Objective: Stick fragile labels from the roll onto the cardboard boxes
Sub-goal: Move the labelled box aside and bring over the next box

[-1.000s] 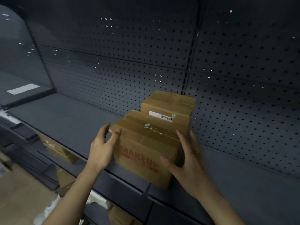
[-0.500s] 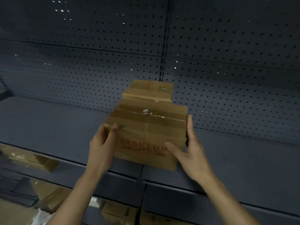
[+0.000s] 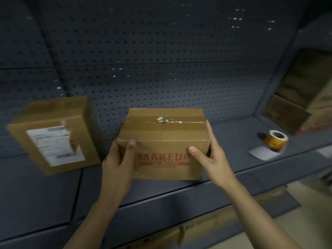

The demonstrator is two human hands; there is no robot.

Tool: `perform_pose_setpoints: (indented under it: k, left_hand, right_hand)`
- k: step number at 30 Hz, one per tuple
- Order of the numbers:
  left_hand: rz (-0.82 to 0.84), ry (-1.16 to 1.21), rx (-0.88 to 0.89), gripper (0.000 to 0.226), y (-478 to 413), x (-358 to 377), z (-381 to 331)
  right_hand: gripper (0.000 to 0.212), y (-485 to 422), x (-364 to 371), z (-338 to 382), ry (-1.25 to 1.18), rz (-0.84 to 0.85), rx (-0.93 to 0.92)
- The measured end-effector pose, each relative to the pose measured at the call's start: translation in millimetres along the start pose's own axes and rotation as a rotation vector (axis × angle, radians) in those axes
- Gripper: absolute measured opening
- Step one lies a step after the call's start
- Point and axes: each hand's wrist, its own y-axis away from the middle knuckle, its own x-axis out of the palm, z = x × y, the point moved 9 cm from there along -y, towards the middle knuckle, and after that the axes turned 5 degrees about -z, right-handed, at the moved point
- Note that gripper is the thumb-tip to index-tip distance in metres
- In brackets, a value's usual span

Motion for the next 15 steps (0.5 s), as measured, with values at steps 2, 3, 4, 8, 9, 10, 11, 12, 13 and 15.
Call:
perform_pose_setpoints:
  k: [2, 3, 4, 8, 9, 10, 11, 12, 13, 15]
  left_hand:
    - [0.053, -0.01, -0.003, 0.03, 2, 39, -1]
    - [0.071, -0.01, -0.003, 0.027, 3, 58, -2]
    - [0.083, -0.01, 0.0, 0.026, 5, 76, -3]
    - [0.125, -0.014, -0.017, 0.025, 11, 147, -5]
    - [0.133, -0.015, -0.027, 0.023, 12, 162, -4]
    - [0.139, -0.023, -0.032, 0.02, 13, 177, -4]
    - [0.143, -0.032, -0.035, 0.018, 13, 190, -3]
    - [0.141, -0.037, -0.041, 0.015, 14, 202, -2]
    - [0.135, -0.039, -0.05, 0.014, 14, 212, 0]
    - [0.129, -0.048, -0.066, 0.016, 12, 227, 4]
  right_hand:
    - [0.093, -4, -36, -14, 0.027, -0.041, -0.002]
    - [0.091, -5, -54, -20, 0.045, -0.06, -0.009]
    - [0.089, -7, -72, -28, 0.065, -0.08, -0.015]
    - [0.082, -14, -135, -60, 0.088, -0.138, -0.002]
    - [0.081, -17, -147, -67, 0.079, -0.135, 0.007]
    - [0.079, -19, -157, -74, 0.067, -0.125, 0.013]
    - [0.076, -22, -166, -79, 0.054, -0.112, 0.016]
    - [0.072, -25, -174, -85, 0.045, -0.102, 0.016]
    - [0.069, -28, -181, -90, 0.036, -0.092, 0.023]
    - [0.067, -35, -192, -100, 0.018, -0.082, 0.044]
